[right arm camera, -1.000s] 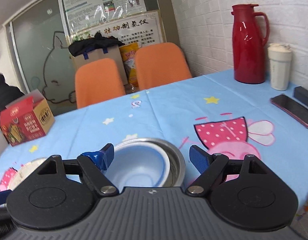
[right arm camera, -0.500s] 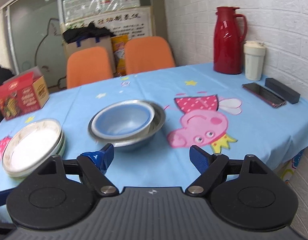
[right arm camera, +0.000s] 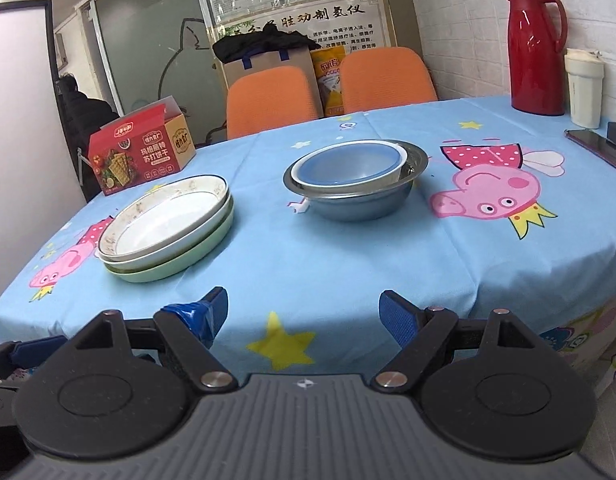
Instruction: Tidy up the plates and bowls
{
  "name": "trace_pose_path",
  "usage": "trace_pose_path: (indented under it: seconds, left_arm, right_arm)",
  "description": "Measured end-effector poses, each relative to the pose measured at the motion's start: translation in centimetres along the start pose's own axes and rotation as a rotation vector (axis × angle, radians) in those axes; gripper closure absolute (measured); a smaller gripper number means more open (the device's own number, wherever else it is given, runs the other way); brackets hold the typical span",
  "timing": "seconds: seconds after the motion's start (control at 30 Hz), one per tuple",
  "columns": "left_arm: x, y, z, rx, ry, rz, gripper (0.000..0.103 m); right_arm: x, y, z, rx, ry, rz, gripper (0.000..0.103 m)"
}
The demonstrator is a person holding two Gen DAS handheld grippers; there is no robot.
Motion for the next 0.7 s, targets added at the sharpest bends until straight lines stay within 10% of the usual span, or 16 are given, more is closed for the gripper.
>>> trace_pose_path:
  seconds: [0.7]
  left_arm:
    - [-1.7, 1.5, 0.8, 0.013, 0.027, 0.020, 0.014]
  right_arm:
    - [-2.5, 1.4, 0.8, 0.033, 0.053, 0.006, 0.033]
Point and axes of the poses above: each gripper's, at about its wrist camera, not at the fingertips, and x roughly the way its jaws point, y to its right, z to its underside, the point moved 10 cm from there along x, roughly the way its jaws point, and after that the axes turned 10 degrees about -x, right-handed, at the moved point
